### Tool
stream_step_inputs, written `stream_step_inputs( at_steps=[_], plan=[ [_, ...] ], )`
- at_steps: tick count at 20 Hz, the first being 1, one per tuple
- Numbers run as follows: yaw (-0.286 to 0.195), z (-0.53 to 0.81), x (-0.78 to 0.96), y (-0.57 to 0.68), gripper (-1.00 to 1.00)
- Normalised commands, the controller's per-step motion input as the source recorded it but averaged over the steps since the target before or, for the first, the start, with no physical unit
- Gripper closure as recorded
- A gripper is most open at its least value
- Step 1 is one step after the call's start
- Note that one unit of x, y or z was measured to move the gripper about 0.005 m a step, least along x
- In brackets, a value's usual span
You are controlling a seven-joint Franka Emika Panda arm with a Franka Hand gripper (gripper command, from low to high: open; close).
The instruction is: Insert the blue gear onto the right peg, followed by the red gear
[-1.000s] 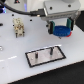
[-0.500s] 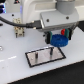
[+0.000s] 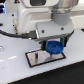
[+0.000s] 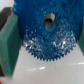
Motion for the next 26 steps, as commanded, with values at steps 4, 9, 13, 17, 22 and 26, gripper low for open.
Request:
stream_step_inputs(
  at_steps=[4,9,13,17,22,26],
  plan=[
    [0.000,0.07,0.11,-0.04,1.00],
    [0.000,0.12,0.05,0.07,1.00],
    [0.000,0.30,0.02,-0.09,1.00],
    [0.000,0.11,0.01,-0.02,1.00],
    [0.000,0.09,0.05,0.02,1.00],
    [0.000,-0.05,0.09,0.01,1.00]
  ],
)
